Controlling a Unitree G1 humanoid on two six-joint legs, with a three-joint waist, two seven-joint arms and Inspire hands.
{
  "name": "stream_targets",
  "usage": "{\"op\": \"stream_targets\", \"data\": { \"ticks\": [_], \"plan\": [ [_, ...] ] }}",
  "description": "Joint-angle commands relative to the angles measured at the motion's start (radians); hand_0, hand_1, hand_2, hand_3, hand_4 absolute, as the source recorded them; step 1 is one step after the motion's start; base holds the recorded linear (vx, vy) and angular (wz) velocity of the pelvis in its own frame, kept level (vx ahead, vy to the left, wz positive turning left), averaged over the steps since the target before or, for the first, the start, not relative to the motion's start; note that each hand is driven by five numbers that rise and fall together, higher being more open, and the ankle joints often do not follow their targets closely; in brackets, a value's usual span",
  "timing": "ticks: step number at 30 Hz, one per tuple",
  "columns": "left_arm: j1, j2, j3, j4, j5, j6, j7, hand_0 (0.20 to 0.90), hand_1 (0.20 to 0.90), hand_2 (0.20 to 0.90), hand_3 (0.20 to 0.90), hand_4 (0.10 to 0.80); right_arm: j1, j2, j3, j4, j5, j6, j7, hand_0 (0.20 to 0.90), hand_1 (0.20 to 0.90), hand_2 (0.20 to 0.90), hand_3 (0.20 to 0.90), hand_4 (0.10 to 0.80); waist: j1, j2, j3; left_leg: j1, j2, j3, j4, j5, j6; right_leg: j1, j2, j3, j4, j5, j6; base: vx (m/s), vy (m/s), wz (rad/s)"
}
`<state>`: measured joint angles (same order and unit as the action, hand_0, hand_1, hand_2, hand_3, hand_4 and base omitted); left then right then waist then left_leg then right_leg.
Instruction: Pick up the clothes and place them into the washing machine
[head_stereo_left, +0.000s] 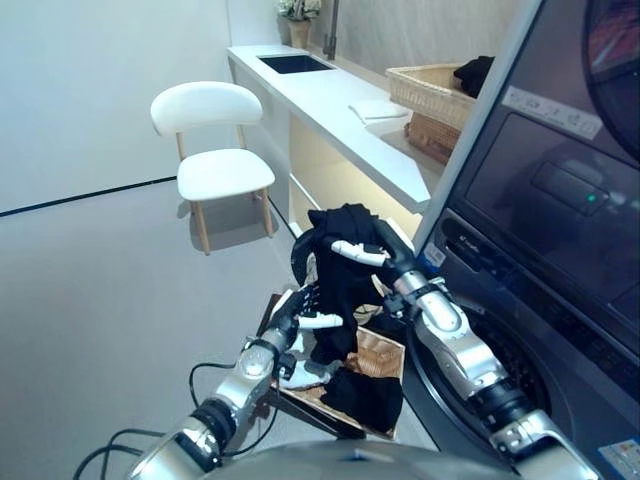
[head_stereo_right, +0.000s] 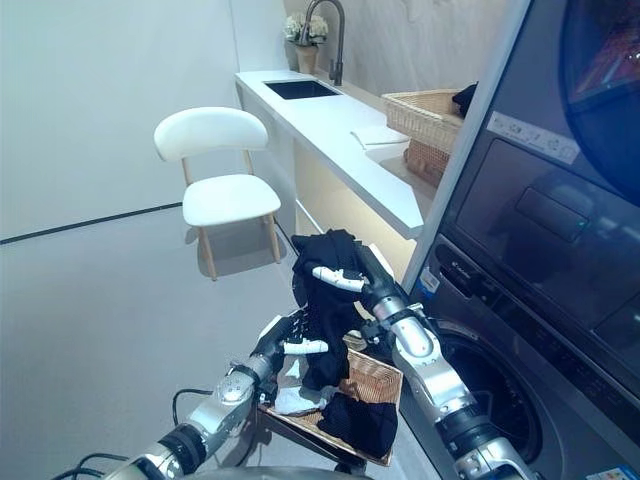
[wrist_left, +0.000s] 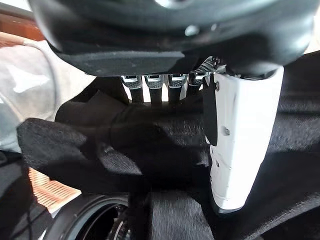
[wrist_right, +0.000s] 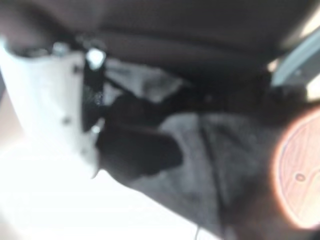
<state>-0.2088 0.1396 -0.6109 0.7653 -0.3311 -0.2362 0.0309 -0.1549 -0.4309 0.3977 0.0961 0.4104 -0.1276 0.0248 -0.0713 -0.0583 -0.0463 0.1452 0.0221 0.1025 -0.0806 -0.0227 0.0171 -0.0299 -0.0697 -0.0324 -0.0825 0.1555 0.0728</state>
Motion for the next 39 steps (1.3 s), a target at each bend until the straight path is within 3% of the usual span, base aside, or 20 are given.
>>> {"op": "stream_targets", "data": {
  "ticks": [1, 12, 13, 14, 15, 33, 34, 35, 39],
  "plan": [
    [-0.191, -0.078, -0.037, 0.093, -0.004, -0.071, 0.020, 0.900, 0.900, 0.900, 0.900, 0.800, -0.132, 0.022, -0.057, -0.116, 0.068, -0.108, 0.003, 0.200, 0.200, 0.200, 0.200, 0.300, 0.010, -0.034, -0.090, -0.045, -0.008, -0.009, 0.002, 0.019, -0.061, 0.014, -0.009, -0.024, 0.077, -0.091, 0.042, 0.000, 0.000, 0.00],
    [-0.217, -0.080, -0.038, 0.092, 0.001, -0.073, 0.039, 0.900, 0.900, 0.900, 0.900, 0.800, -0.108, 0.016, -0.059, -0.160, 0.084, -0.109, 0.017, 0.200, 0.200, 0.200, 0.200, 0.300, 0.008, -0.036, -0.085, -0.044, -0.007, -0.008, -0.001, 0.018, -0.062, 0.014, -0.009, -0.029, 0.075, -0.090, 0.045, 0.000, 0.000, 0.00],
    [-0.221, -0.080, -0.038, 0.088, 0.004, -0.075, 0.041, 0.807, 0.807, 0.807, 0.807, 0.733, -0.105, 0.013, -0.062, -0.167, 0.084, -0.110, 0.018, 0.200, 0.200, 0.200, 0.200, 0.300, 0.007, -0.036, -0.084, -0.044, -0.007, -0.008, -0.001, 0.018, -0.061, 0.014, -0.009, -0.029, 0.075, -0.090, 0.045, 0.000, 0.000, 0.00],
    [-0.221, -0.080, -0.038, 0.088, 0.004, -0.075, 0.041, 0.650, 0.650, 0.650, 0.650, 0.622, -0.105, 0.013, -0.062, -0.167, 0.084, -0.110, 0.018, 0.200, 0.200, 0.200, 0.200, 0.300, 0.007, -0.036, -0.084, -0.044, -0.007, -0.008, -0.001, 0.018, -0.061, 0.014, -0.009, -0.029, 0.075, -0.090, 0.045, 0.000, 0.000, 0.00],
    [-0.227, -0.078, -0.036, 0.083, 0.000, -0.080, 0.046, 0.200, 0.200, 0.200, 0.200, 0.300, -0.100, 0.012, -0.065, -0.171, 0.082, -0.111, 0.016, 0.200, 0.200, 0.200, 0.200, 0.300, 0.008, -0.036, -0.084, -0.044, -0.007, -0.007, -0.001, 0.018, -0.061, 0.013, -0.009, -0.028, 0.077, -0.091, 0.045, 0.000, 0.000, 0.00],
    [-0.216, -0.045, 0.003, 0.050, 0.013, -0.094, 0.052, 0.200, 0.200, 0.200, 0.200, 0.300, -0.059, 0.016, -0.082, -0.170, 0.082, -0.120, 0.029, 0.200, 0.200, 0.200, 0.200, 0.300, 0.009, -0.034, -0.083, -0.040, -0.010, -0.001, -0.002, 0.013, -0.058, 0.015, -0.011, -0.020, 0.075, -0.091, 0.048, 0.001, 0.003, -0.01],
    [-0.216, -0.035, 0.009, 0.045, 0.022, -0.096, 0.054, 0.200, 0.200, 0.200, 0.200, 0.300, -0.053, 0.014, -0.086, -0.174, 0.082, -0.120, 0.032, 0.321, 0.321, 0.321, 0.321, 0.386, 0.009, -0.033, -0.084, -0.040, -0.010, 0.000, -0.002, 0.012, -0.058, 0.015, -0.011, -0.019, 0.074, -0.091, 0.049, 0.004, 0.005, -0.05],
    [-0.216, -0.022, 0.022, 0.033, 0.026, -0.097, 0.058, 0.200, 0.200, 0.200, 0.200, 0.300, -0.043, 0.014, -0.092, -0.176, 0.080, -0.121, 0.033, 0.900, 0.900, 0.900, 0.900, 0.800, 0.010, -0.032, -0.084, -0.039, -0.011, 0.000, -0.002, 0.012, -0.058, 0.015, -0.011, -0.018, 0.073, -0.091, 0.049, 0.002, 0.005, -0.03],
    [-0.214, 0.004, 0.053, 0.026, 0.038, -0.099, 0.066, 0.200, 0.200, 0.200, 0.200, 0.300, -0.015, 0.016, -0.110, -0.183, 0.077, -0.121, 0.033, 0.900, 0.900, 0.900, 0.900, 0.800, 0.009, -0.029, -0.084, -0.037, -0.011, 0.001, -0.002, 0.011, -0.058, 0.016, -0.010, -0.016, 0.073, -0.092, 0.049, 0.000, 0.000, 0.00]
  ]
}}
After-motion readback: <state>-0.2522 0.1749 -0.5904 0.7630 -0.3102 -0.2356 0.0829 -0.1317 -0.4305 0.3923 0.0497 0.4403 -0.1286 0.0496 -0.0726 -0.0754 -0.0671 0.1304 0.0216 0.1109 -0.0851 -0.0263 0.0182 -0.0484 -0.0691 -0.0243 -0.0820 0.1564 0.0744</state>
